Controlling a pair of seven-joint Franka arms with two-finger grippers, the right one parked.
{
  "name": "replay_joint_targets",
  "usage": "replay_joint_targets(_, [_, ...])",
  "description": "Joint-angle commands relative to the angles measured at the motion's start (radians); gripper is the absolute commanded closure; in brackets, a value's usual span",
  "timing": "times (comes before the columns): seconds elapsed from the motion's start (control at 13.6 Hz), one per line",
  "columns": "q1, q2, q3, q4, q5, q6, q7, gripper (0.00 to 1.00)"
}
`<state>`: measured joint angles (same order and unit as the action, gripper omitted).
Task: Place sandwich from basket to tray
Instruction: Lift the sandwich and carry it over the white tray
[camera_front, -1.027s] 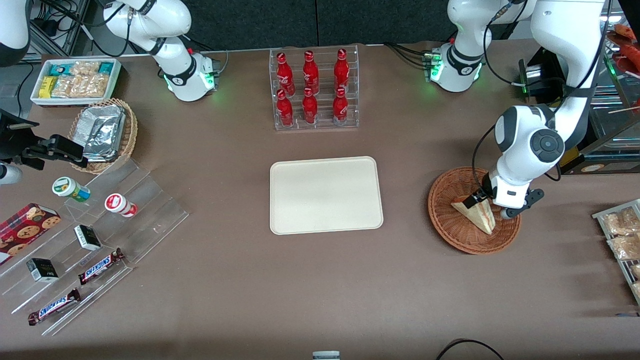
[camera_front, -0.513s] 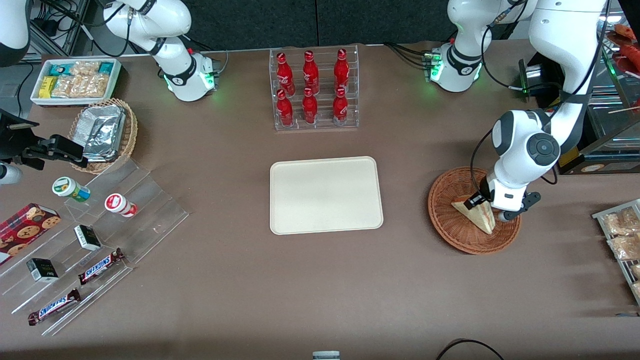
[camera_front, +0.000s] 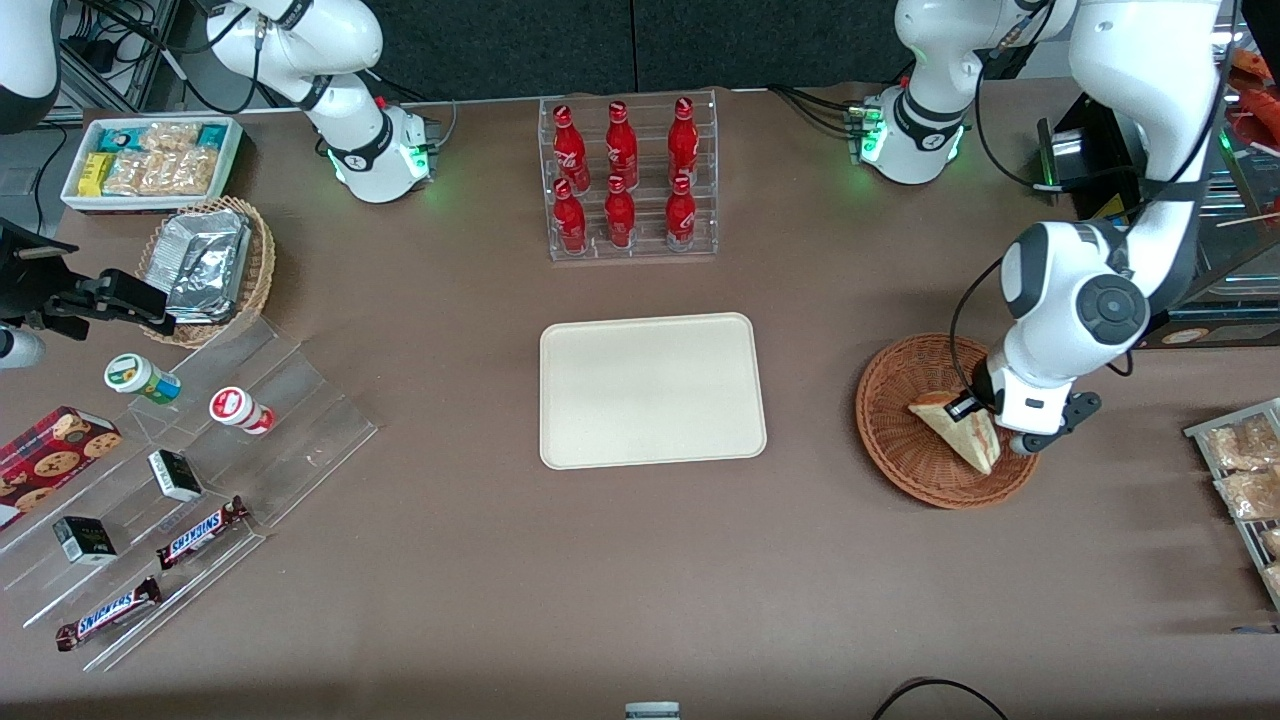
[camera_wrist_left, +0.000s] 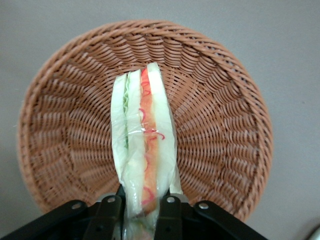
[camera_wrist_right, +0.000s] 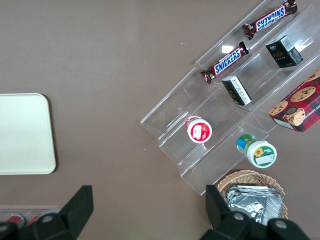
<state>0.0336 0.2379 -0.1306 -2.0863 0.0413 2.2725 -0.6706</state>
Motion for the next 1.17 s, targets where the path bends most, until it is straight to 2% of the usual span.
replay_joint_targets(0.0, [-0.008,-0.046,-0.023,0.104,0.022,-0.199,-0.015,1.00])
replay_joint_targets(0.22, [-0.008,-0.029,-0.136,0.233,0.095,-0.405,-0.021,1.00])
replay_joint_targets(0.29, [-0.008,-0.023,-0.176,0.255,0.097,-0.431,-0.024,1.00])
replay_joint_targets(0.51, [-0.008,-0.022,-0.297,0.264,0.095,-0.432,-0.070,1.00])
replay_joint_targets(0.81, [-0.009,0.053,-0.463,0.317,0.095,-0.406,-0.116,1.00])
replay_joint_targets(0.88, [-0.023,0.069,-0.489,0.327,0.095,-0.387,-0.116,1.00])
replay_joint_targets(1.1, [-0.144,0.139,-0.486,0.328,0.124,-0.303,-0.177,1.00])
